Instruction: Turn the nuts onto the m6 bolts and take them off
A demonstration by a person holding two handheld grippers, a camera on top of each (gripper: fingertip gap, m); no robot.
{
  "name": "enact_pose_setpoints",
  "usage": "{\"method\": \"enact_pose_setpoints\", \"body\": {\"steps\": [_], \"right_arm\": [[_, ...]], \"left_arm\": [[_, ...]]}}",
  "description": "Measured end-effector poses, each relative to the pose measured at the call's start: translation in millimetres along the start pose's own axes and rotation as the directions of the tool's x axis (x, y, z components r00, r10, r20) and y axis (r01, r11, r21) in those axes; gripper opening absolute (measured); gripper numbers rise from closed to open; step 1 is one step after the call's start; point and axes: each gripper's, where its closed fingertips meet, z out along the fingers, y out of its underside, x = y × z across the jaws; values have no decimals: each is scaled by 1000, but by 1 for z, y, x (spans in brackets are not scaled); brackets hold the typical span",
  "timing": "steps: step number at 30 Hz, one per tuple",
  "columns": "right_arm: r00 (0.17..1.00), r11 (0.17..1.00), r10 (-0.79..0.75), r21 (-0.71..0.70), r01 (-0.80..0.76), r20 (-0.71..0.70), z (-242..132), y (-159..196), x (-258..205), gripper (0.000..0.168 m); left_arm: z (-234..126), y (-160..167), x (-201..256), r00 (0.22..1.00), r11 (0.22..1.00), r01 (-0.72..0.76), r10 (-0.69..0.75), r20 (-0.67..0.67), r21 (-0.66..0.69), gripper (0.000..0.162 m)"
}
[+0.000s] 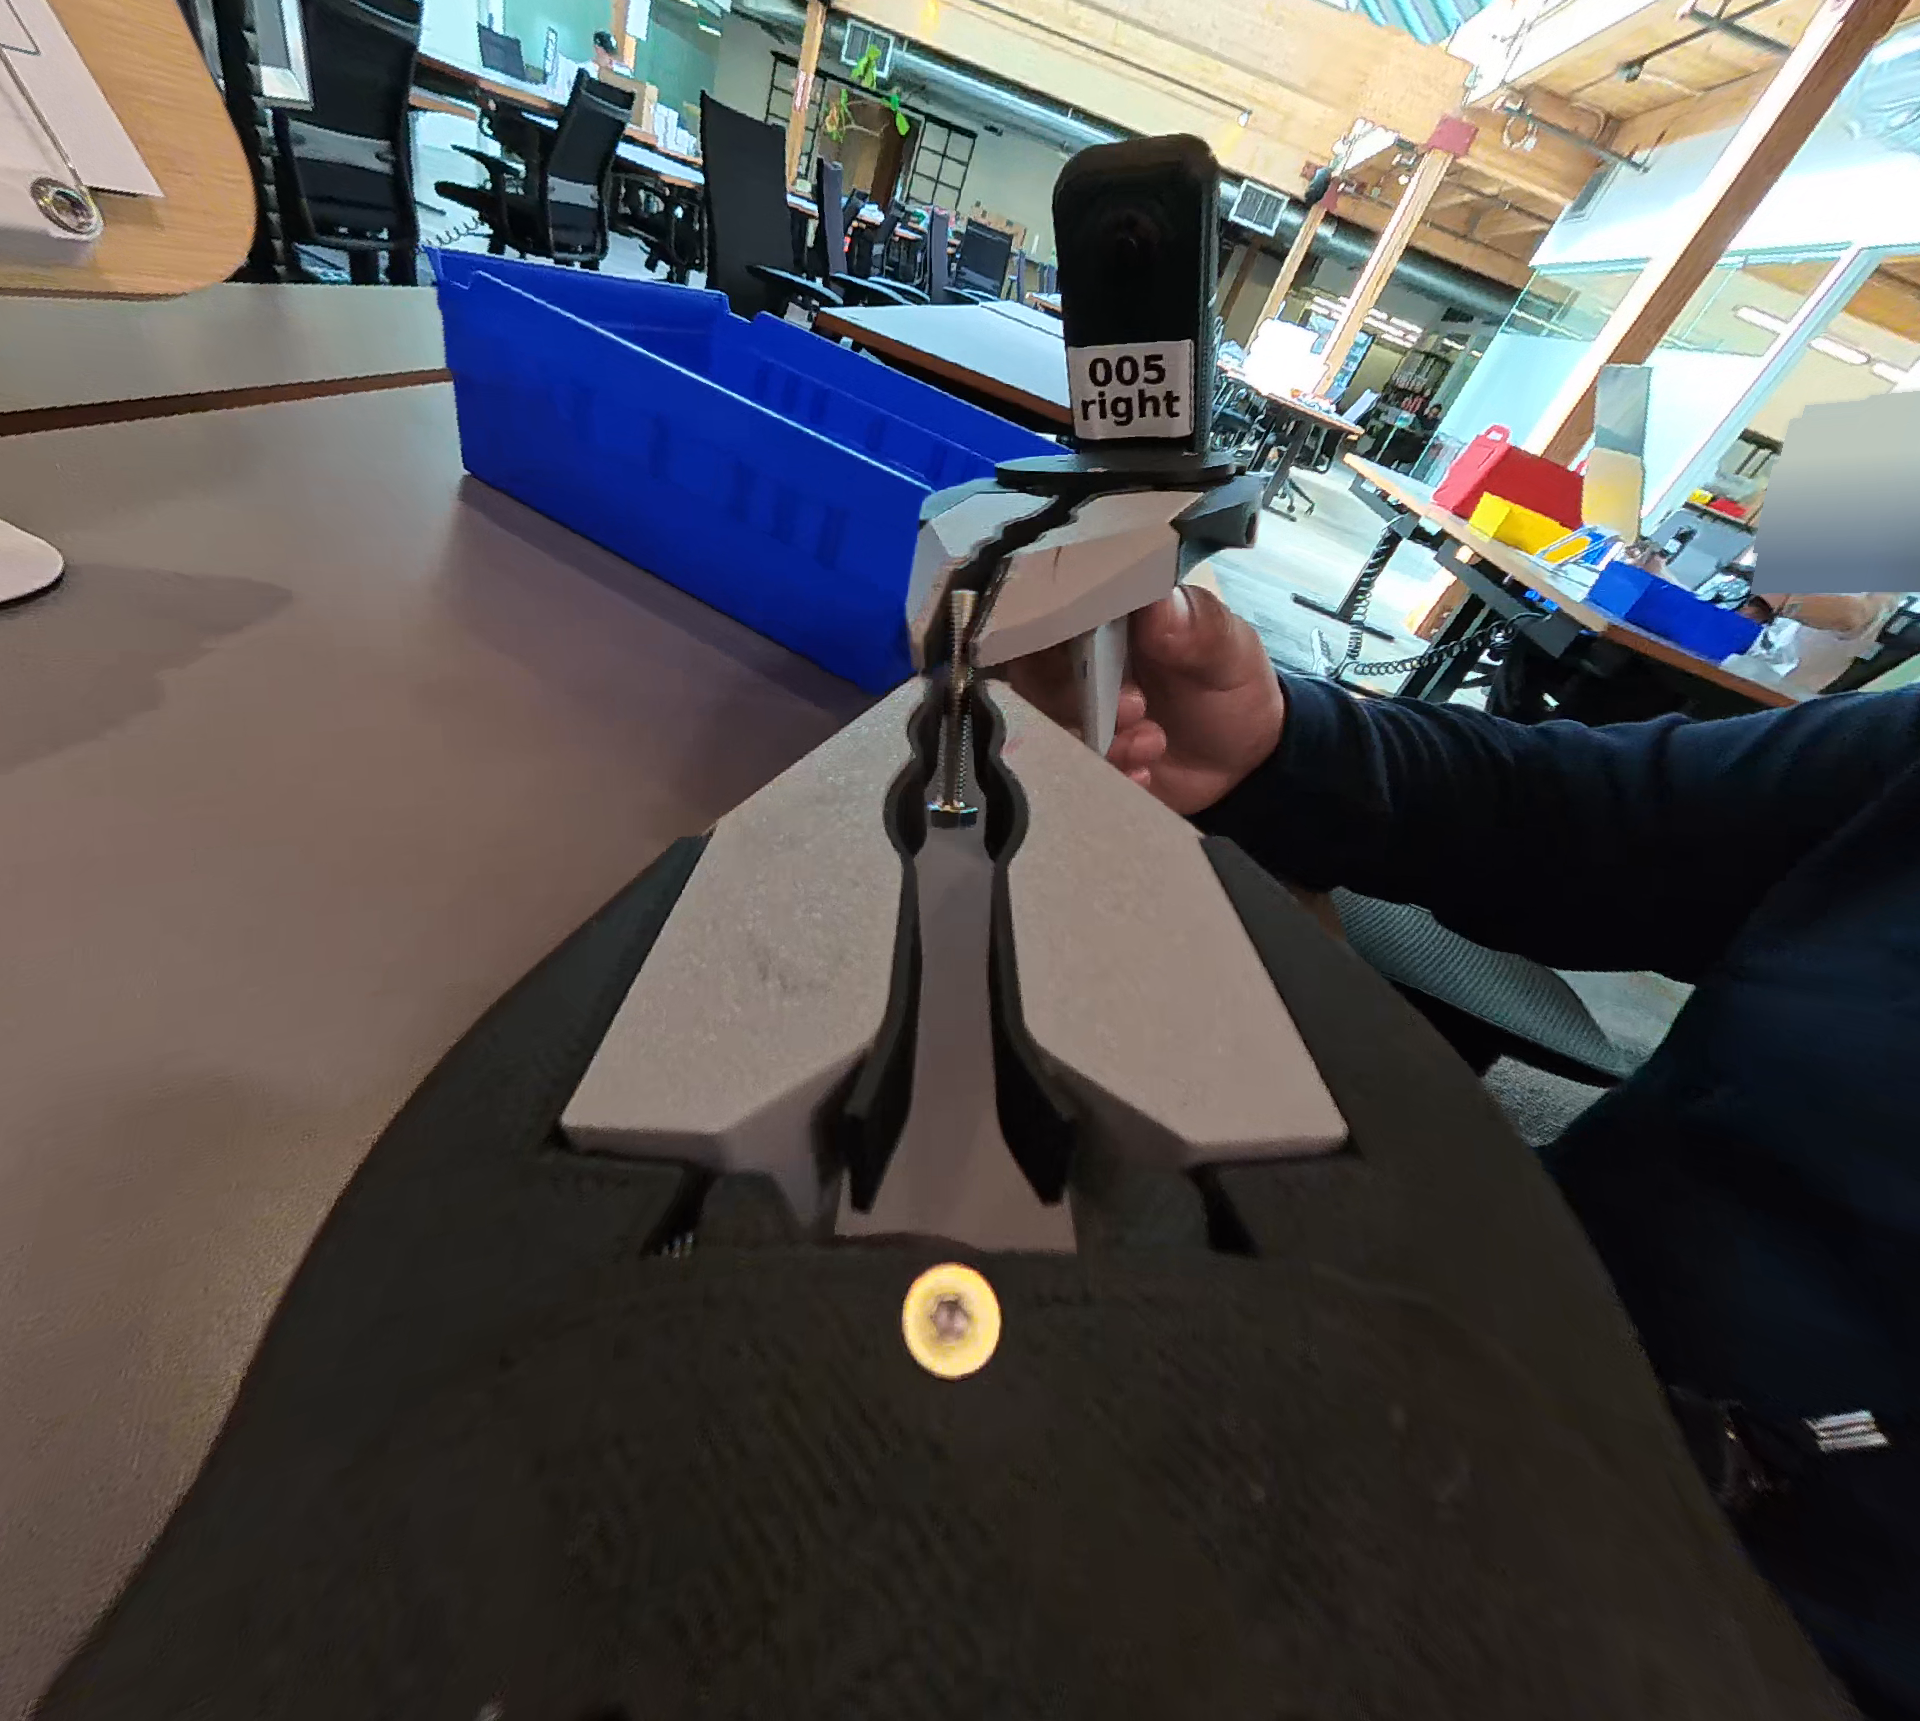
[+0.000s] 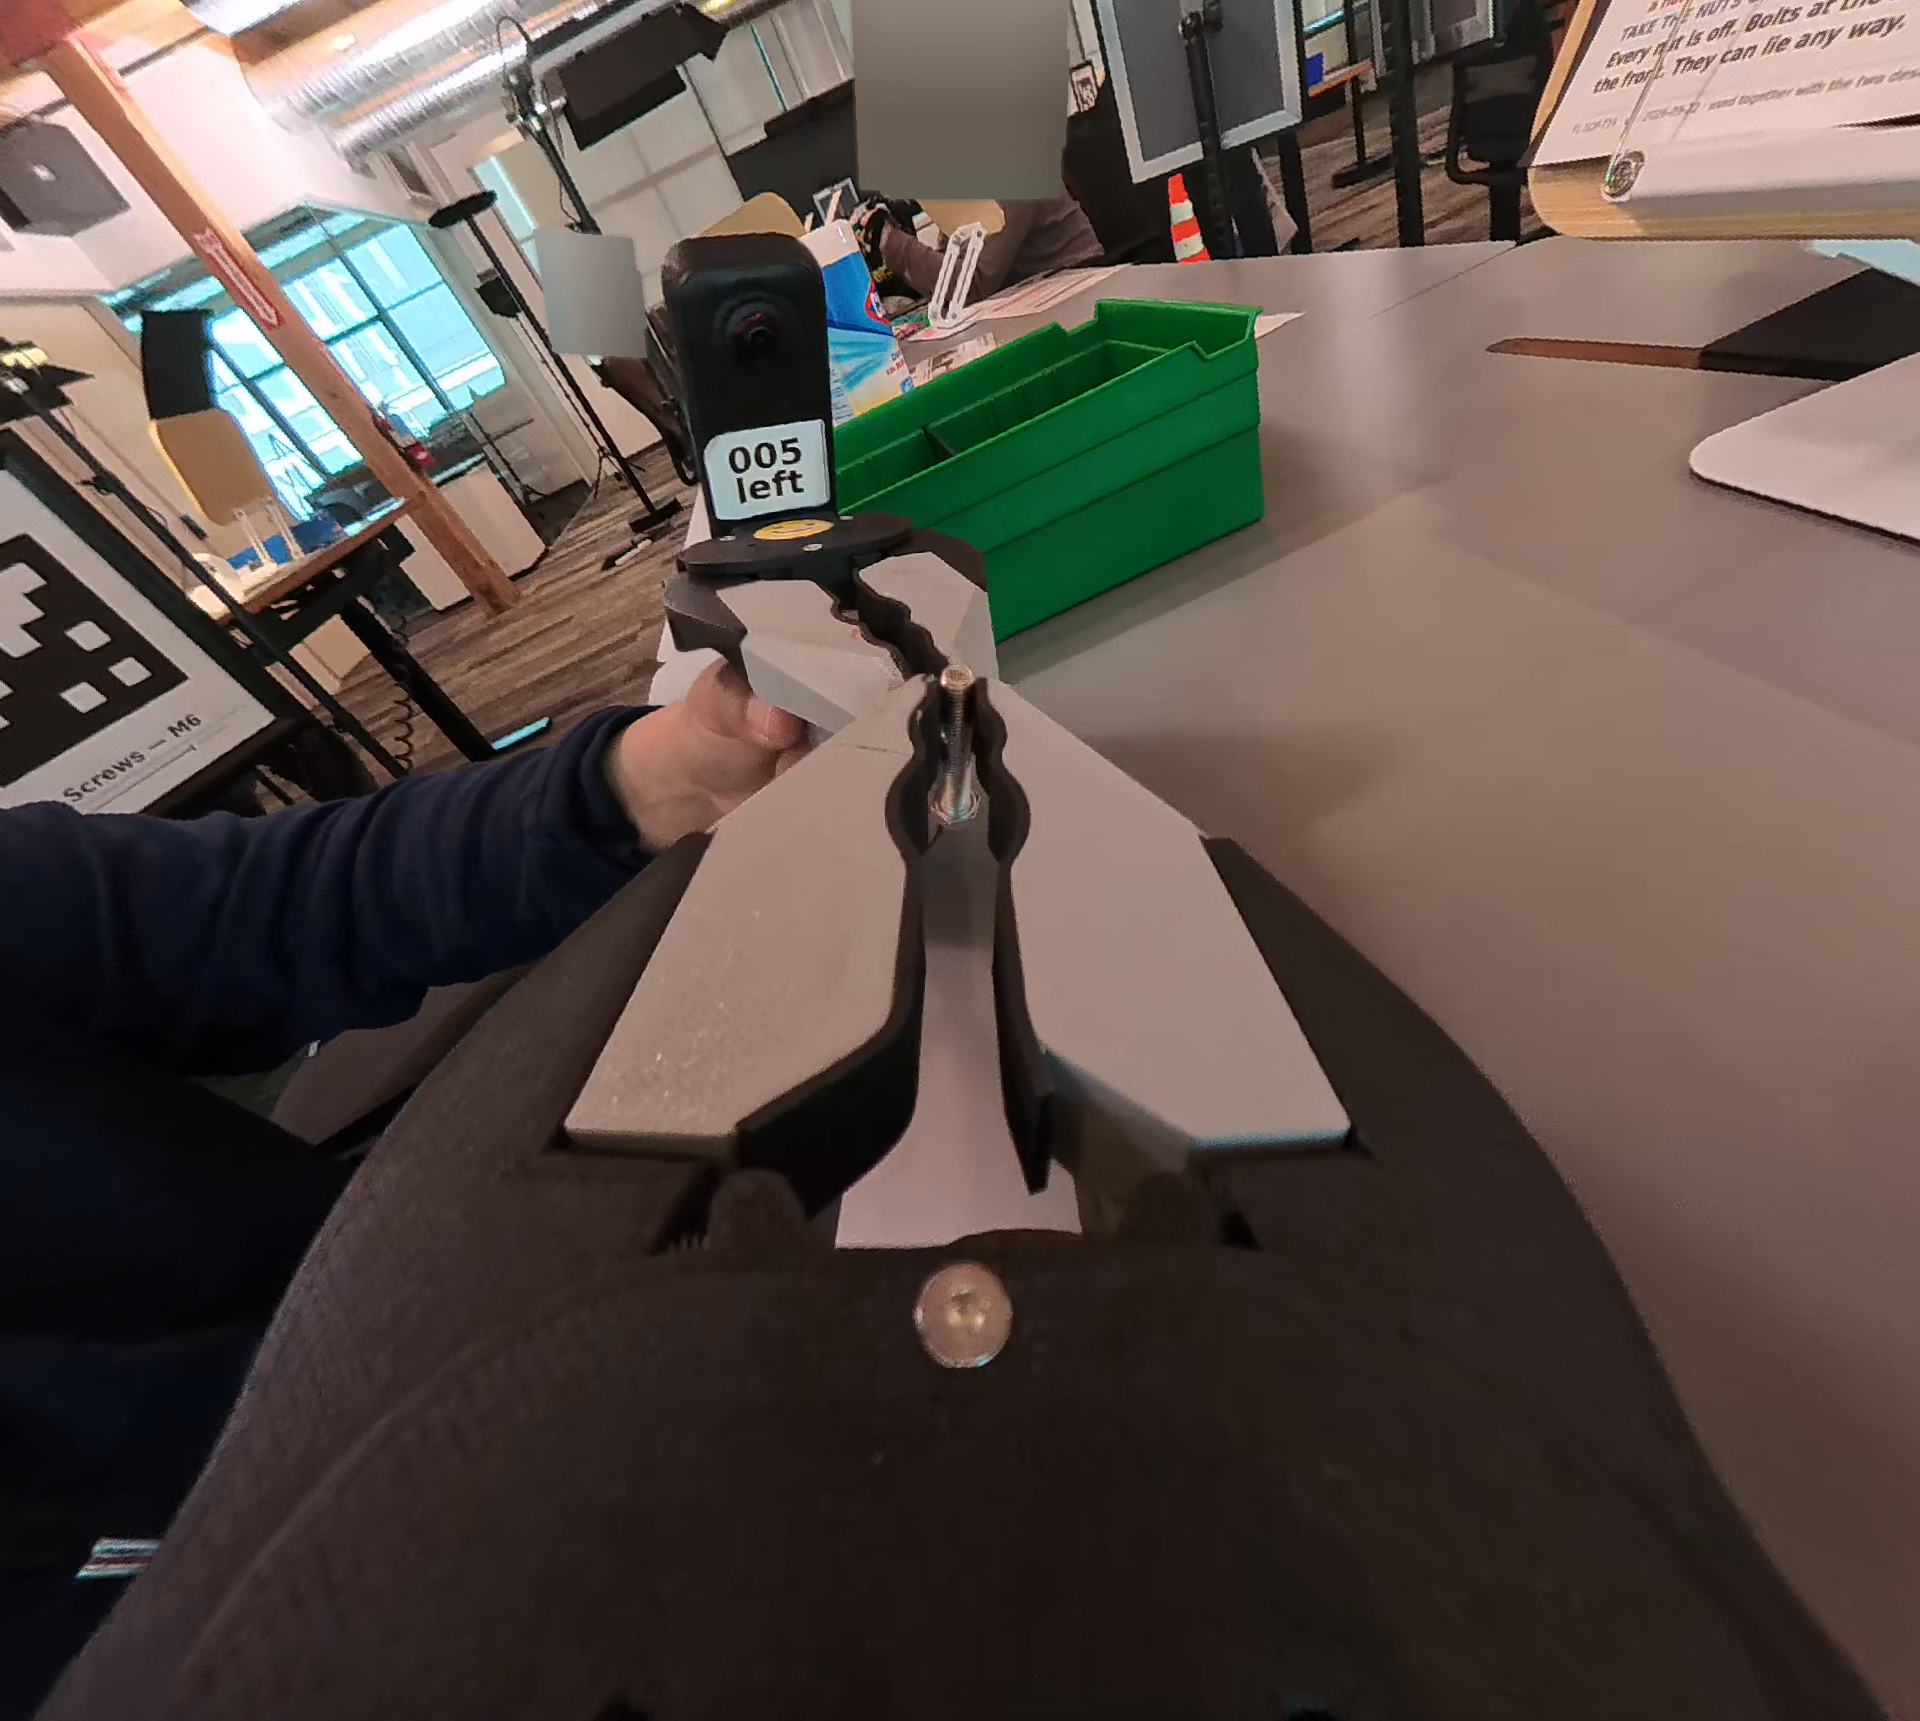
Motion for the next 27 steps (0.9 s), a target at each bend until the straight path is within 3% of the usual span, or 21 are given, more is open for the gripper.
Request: {"method": "enact_pose_setpoints", "body": {"steps": [11,27], "right_arm": [[1000,1000,-8,-7,8,3,2,1,-3,2],[999,997,-40,-72,39,-24,7,11,-1,3]], "left_arm": [[1,5,3,999,999,31,-31,-26,-15,4],[6,23,-3,996,987,-73,78,33,-142,4]]}}
